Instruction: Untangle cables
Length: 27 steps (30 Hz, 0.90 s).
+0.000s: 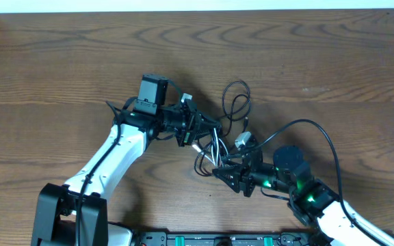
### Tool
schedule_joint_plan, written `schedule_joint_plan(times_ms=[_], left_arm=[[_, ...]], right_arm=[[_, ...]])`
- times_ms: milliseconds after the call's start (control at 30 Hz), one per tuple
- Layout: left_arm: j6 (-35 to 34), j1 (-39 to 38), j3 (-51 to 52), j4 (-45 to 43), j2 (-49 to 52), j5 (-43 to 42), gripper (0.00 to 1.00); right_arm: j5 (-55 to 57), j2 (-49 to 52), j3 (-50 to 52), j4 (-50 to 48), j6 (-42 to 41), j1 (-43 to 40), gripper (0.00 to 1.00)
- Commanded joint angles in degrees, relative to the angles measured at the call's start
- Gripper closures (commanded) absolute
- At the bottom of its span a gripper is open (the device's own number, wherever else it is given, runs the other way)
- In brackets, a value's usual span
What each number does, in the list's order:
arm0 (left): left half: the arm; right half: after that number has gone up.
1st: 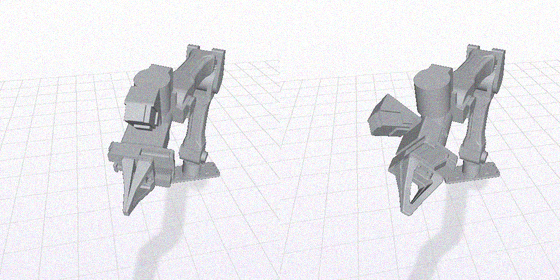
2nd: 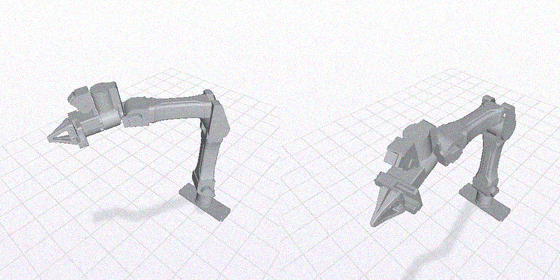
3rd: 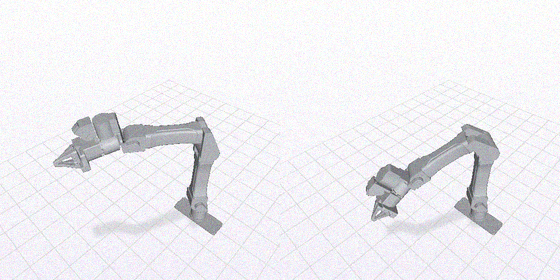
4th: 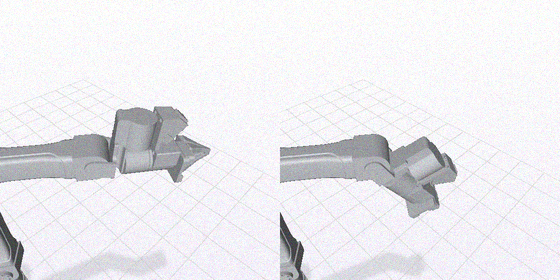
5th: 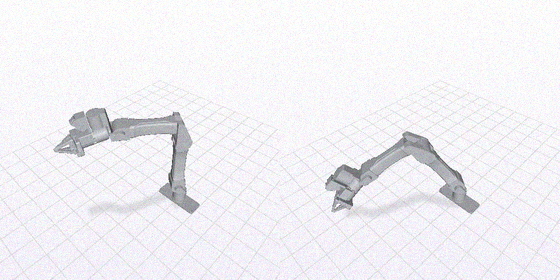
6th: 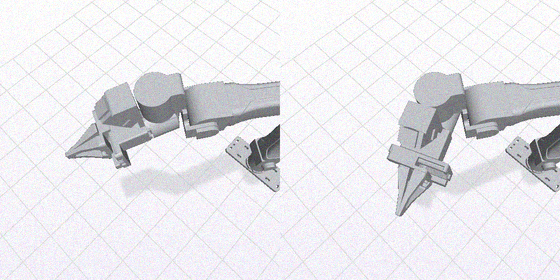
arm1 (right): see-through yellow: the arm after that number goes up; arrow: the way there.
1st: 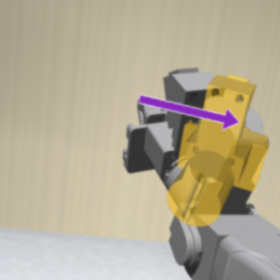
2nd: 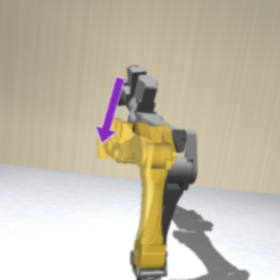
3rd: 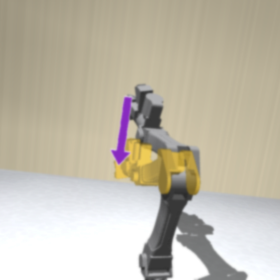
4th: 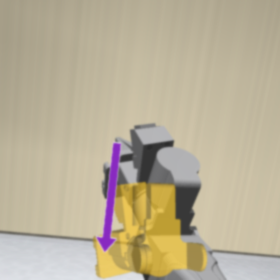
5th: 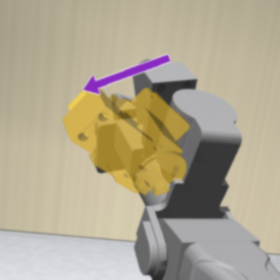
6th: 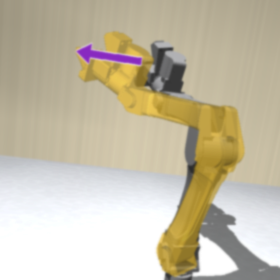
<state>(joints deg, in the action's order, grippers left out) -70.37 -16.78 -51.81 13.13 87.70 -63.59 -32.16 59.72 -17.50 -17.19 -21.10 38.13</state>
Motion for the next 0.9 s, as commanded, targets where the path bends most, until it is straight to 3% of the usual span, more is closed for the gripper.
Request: schedule_joint_plan(times_ms=[0,500,867], left_arm=[[-0.9,-0.3,0.3,0.1,0.3,-1.9,0.92],[-1.5,-0.3,0.3,0.1,0.3,-1.7,0.92],[-1.5,-0.3,0.3,0.1,0.3,1.8,0.92]], right_arm=[[-0.2,2.6,-0.3,-0.9,1.5,0.3,0.53],[-3.9,8.8,-0.3,-3.4,1.5,5.5,0.57],[-24.9,8.8,-0.3,-20.0,-3.0,6.2,0.74]])
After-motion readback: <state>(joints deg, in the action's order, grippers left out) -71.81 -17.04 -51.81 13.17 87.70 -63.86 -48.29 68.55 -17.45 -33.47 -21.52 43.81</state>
